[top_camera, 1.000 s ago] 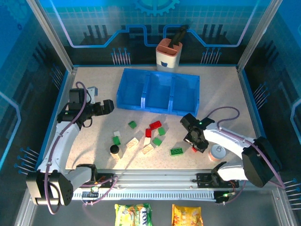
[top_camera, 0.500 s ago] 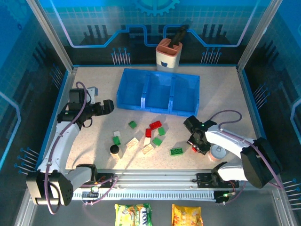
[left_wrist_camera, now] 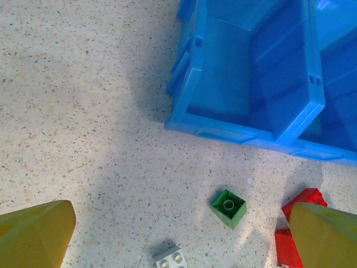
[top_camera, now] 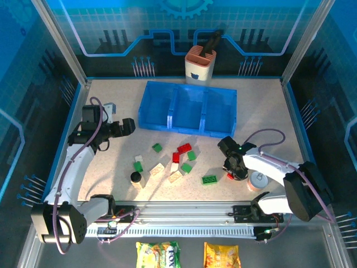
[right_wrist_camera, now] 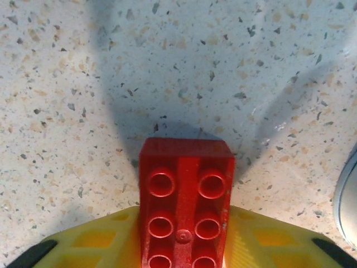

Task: Sort the legos into containers by color
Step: Pick up the lego from the bottom-right of the table, then place the lego in the container.

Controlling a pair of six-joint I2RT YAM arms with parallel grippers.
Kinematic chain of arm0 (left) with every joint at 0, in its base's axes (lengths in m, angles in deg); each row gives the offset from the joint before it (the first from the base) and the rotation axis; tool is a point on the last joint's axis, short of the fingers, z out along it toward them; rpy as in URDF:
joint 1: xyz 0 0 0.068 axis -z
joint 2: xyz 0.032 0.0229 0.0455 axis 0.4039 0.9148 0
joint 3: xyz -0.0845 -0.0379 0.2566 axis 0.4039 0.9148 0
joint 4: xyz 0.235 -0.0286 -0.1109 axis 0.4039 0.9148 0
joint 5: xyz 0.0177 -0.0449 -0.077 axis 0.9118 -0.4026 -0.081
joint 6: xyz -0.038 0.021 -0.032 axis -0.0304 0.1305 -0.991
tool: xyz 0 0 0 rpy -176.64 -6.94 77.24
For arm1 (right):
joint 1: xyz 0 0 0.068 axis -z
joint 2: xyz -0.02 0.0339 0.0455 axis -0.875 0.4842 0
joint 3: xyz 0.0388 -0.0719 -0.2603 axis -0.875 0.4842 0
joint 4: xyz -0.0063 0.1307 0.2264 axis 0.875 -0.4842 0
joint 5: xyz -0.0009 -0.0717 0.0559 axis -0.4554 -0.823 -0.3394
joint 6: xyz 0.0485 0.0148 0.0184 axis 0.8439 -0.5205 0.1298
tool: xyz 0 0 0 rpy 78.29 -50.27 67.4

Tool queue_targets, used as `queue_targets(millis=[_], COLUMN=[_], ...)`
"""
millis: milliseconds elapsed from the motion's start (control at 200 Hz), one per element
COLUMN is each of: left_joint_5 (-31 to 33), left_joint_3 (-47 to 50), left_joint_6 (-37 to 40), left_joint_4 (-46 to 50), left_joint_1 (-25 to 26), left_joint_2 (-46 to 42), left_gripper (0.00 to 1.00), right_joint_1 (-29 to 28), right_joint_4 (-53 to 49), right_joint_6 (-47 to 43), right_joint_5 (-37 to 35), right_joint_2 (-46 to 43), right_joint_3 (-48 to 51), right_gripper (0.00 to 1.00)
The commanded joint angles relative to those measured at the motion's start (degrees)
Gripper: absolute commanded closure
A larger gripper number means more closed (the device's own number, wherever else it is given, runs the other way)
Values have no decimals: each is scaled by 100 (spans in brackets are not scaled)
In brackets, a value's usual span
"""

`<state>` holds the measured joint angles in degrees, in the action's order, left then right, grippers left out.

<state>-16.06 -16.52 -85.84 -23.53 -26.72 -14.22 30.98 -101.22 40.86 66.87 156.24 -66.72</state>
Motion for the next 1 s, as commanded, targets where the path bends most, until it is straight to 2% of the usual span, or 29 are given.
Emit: queue_targets(millis=[0,440,795,995], left_joint_5=[42,43,25,33], left_joint_3=[104,104,94,100], left_joint_6=[68,71,70,69], left_joint_4=[81,90,99,116], left_joint_1=[-27,-27,-27,-31], left_joint_2=[-87,-97,-114,-150], left_gripper=[1,1,1,1], right_joint_1=[71,51,1,55], right_joint_4=[113,-161,-452,-375], right_joint_6=[-86,-662,-2228,-3131], right_joint_5=[-118,-162,-169,-35], right_joint_2=[78,-20,-115,277], right_joint_3=[-70,-363,-1322,-2079], right_gripper=[63,69,66,65])
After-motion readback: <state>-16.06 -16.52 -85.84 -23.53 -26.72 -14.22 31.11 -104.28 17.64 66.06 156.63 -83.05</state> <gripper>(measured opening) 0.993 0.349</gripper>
